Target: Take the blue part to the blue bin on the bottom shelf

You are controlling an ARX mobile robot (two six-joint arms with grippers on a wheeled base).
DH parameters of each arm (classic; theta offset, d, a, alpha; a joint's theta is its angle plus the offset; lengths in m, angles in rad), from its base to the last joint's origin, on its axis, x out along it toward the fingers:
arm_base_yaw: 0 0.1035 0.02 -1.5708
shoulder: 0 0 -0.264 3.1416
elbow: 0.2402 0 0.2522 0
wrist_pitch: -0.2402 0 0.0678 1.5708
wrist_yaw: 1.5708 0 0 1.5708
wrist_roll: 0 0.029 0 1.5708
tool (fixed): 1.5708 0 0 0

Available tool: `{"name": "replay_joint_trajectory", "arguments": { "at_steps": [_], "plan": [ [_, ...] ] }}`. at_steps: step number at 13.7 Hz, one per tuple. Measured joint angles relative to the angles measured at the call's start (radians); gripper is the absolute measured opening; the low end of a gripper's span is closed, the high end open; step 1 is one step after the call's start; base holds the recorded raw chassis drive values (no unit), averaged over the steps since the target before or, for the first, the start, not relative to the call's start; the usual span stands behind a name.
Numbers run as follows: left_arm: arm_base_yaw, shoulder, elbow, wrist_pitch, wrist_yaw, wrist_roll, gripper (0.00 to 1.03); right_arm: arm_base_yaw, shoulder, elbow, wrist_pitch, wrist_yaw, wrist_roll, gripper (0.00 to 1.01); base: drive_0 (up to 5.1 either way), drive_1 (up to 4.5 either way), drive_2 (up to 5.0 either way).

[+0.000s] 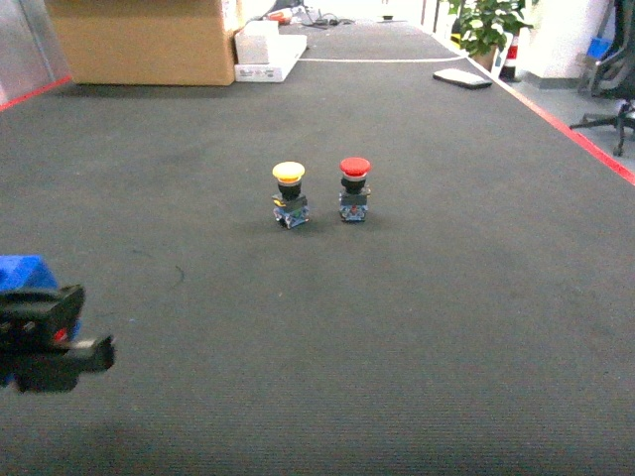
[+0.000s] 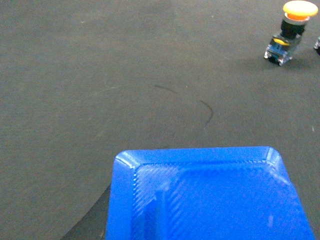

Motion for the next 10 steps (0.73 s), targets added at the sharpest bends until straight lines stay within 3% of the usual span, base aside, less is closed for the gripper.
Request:
{"name": "replay_joint_trajectory", "arguments": {
  "at_steps": [1,2,3,4,6,8,10],
  "plan": [
    [-0.043,-0.285,-0.089,-0.176,-0.046,0.04,0.44,0.0,0.0,0.0,0.0,0.0,0.0,0.98,0.0,0.0,0.0],
    [-0.063,-0.54,-0.099,-0.346,-0.096,0.048,0.44,0.0,0.0,0.0,0.0,0.0,0.0,0.98,0.0,0.0,0.0],
    [-0.106,-0.848,-0.092,-0.572,-0.177,0.032,0.44,0.0,0.0,0.0,0.0,0.0,0.0,0.98,0.0,0.0,0.0],
    [-0.187,-1.106,-0.086,-0.785,-0.248,0.014,0.44,0.0,0.0,0.0,0.0,0.0,0.0,0.98,0.0,0.0,0.0],
    [-0.277,-1.376,-0.082,-1.009,-0.343,-0.037,0.44,0.0,0.0,0.0,0.0,0.0,0.0,0.98,0.0,0.0,0.0],
    [-0.26,-1.382,-0.082,-1.024,-0.343,-0.059,0.44,0.0,0.0,0.0,0.0,0.0,0.0,0.98,0.0,0.0,0.0],
    [-0.258,-1.385,-0.084,-1.01,-0.347,-0.056,0.44,0.0,0.0,0.0,0.0,0.0,0.0,0.98,0.0,0.0,0.0]
  ]
}}
